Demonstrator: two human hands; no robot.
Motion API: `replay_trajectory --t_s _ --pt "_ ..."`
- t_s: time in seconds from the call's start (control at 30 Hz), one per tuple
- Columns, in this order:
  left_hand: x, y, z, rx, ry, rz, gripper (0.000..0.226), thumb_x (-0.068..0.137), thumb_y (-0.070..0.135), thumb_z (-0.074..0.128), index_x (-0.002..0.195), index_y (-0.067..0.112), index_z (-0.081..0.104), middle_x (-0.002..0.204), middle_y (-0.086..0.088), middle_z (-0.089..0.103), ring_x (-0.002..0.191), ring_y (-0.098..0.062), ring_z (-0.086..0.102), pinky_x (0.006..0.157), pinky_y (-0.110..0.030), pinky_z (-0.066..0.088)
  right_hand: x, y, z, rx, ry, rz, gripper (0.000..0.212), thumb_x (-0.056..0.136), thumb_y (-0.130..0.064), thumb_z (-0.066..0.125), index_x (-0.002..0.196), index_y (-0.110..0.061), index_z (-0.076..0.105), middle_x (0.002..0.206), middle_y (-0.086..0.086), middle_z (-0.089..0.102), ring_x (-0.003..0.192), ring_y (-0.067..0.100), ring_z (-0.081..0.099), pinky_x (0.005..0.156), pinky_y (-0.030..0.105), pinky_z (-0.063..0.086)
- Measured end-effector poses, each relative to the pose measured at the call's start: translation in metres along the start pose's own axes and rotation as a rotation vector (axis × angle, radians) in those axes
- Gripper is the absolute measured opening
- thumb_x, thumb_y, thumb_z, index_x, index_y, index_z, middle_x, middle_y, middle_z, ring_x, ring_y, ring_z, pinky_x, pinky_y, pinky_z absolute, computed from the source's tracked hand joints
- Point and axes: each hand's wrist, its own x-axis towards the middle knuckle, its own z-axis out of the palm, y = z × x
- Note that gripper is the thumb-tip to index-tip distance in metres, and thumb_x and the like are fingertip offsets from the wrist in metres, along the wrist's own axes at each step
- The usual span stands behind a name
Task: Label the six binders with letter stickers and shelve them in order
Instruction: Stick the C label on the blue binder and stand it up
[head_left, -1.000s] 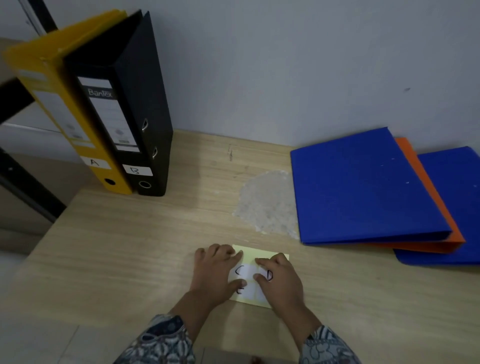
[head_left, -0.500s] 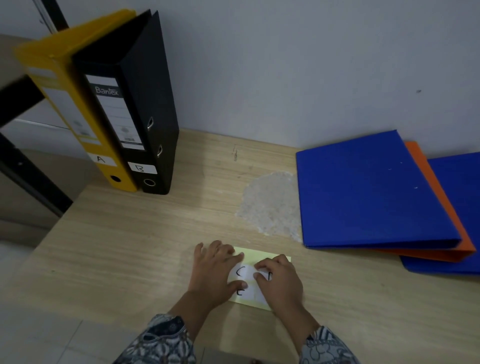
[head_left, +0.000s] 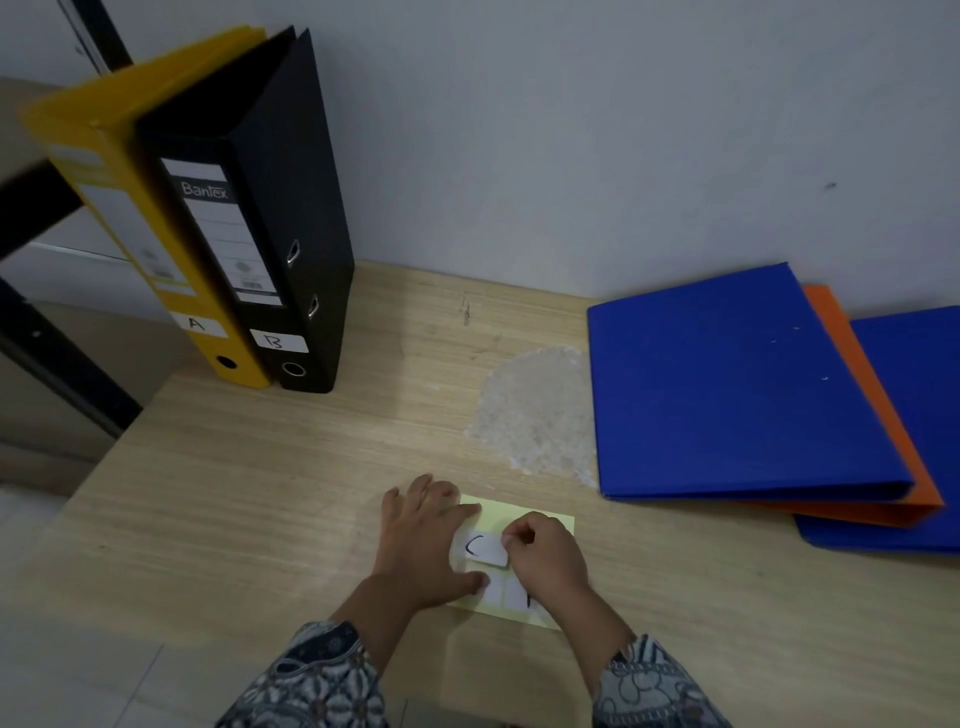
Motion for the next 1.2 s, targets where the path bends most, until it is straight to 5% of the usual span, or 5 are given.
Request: replay_trajectory --t_s 0.5,0.63,0.9,1.0,1.2 --pt "0.026 0.056 -0.032 -0.183 -0.236 -0.154 0.08 0.065 0.036 0.075 0.13 0.031 0.027 0.153 -0.003 0.008 0.145 -0.031 -0.013 0.113 -0.06 0.004 -0.002 0.016 -0.07 0.519 -0.016 0.097 0.012 0.09 -0.012 0.057 0.079 -0.012 0.061 0.073 -0.001 0.056 0.064 0.01 0.048 0.053 0.021 0.035" --pt "0.049 0.087 -0.045 -0.362 -0.14 -0.12 0.07 0.069 0.026 0.066 0.128 0.034 0.028 0.146 0.0 0.017 0.145 -0.028 -0.005 0.113 -0.053 0.013 -0.002 0.034 -0.099 0.693 0.192 0.101 0.012 0.09 -0.013 0.058 0.078 -0.013 0.061 0.08 0.001 0.061 0.075 0.016 0.053 0.06 0.024 0.04" --pt "0.104 0.173 -0.064 -0.543 -0.052 0.029 0.054 0.086 0.036 0.06 0.134 0.027 0.037 0.141 -0.001 0.031 0.137 -0.021 0.024 0.105 -0.039 0.035 -0.009 0.08 -0.183 1.008 0.937 0.057 0.016 0.092 -0.015 0.057 0.08 -0.025 0.059 0.105 0.013 0.057 0.086 0.016 0.054 0.08 0.03 0.041" --pt "0.122 0.208 -0.069 -0.562 -0.087 0.079 0.05 0.089 0.038 0.058 0.134 0.027 0.038 0.144 -0.001 0.031 0.136 -0.022 0.028 0.107 -0.042 0.034 -0.006 0.094 -0.227 1.046 1.011 0.111 0.023 0.093 -0.014 0.054 0.074 -0.027 0.056 0.089 0.002 0.059 0.079 0.013 0.053 0.079 0.033 0.042" --pt "0.147 0.253 -0.075 -0.704 -0.2 0.102 0.047 0.094 0.043 0.05 0.137 0.027 0.037 0.149 0.002 0.028 0.137 -0.022 0.03 0.11 -0.046 0.033 0.007 0.118 -0.265 1.27 0.842 0.352 0.004 0.093 -0.015 0.053 0.093 -0.018 0.056 0.116 0.006 0.056 0.108 0.025 0.054 0.094 0.047 0.048"
